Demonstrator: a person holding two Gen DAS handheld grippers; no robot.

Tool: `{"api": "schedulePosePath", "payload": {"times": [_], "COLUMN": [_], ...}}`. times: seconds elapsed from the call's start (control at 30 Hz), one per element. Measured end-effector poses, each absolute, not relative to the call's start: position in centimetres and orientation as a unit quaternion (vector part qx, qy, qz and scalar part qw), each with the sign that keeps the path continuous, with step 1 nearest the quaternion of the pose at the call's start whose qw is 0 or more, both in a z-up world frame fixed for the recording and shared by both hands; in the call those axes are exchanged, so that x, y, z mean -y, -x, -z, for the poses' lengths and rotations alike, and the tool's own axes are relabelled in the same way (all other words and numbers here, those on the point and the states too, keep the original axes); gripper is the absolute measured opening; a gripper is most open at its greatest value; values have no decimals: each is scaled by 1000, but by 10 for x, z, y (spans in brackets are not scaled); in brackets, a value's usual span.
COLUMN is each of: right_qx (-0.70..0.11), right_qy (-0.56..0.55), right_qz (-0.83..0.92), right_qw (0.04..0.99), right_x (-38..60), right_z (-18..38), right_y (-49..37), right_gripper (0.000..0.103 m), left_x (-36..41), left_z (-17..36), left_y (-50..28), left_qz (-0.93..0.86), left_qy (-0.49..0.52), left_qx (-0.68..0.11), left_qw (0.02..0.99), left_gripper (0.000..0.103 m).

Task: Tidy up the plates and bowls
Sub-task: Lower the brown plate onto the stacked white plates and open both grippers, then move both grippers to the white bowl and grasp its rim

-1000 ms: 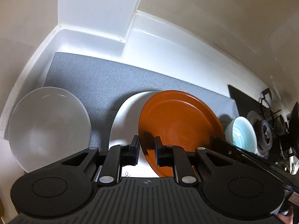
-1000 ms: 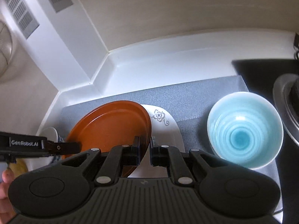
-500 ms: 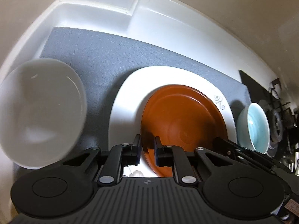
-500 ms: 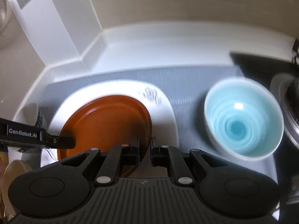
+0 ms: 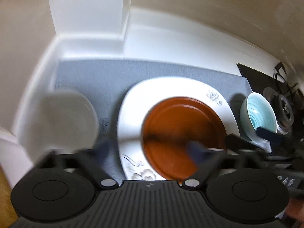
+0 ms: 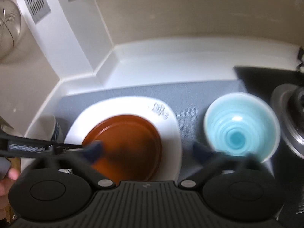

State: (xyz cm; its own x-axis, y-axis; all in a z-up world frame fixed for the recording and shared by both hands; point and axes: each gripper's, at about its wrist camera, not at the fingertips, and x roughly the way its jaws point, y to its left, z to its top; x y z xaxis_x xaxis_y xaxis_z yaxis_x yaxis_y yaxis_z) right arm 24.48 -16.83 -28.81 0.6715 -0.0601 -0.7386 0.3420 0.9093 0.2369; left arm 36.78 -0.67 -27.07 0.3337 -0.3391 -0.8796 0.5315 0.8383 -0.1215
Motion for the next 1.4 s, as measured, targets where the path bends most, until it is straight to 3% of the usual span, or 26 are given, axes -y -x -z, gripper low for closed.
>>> {"api": "schedulePosePath", "payload": {"times": [0.27,0.5,0.6,0.77,1.0,1.23,1.4], "right_qx": [-444,-345,-364,-358,-373,-356,-333], "right_qy": [-195,-215,-166,-201,-167,-156,-150], "right_qz": [170,114,135,107,64,37,8], "right_qw": [858,906,907,906,910,921,931], "right_x": [165,151,140,137,102,71,52], "right_z": [269,257,247,222,206,207,206], "right_y": [-244,-204,-198,-184,-199,-224,-244], "right_gripper": [103,103,103,103,103,103,103], "left_x": [-14,-39,-38,-52,-69,-110,-125], "left_z": [224,212,212,201,182,198,209], "left_y": [-346,-348,-345,-336,-331,-350,-347], "left_qz": [279,311,289,274,233,231,160], "left_qy": [-58,33,3,-7,-68,-26,-93], "left_qx": [-451,-490,-504,-488,-419,-440,-354], "left_qw": [846,814,814,828,875,867,917], "left_gripper": [100,100,100,100,100,99,97]}}
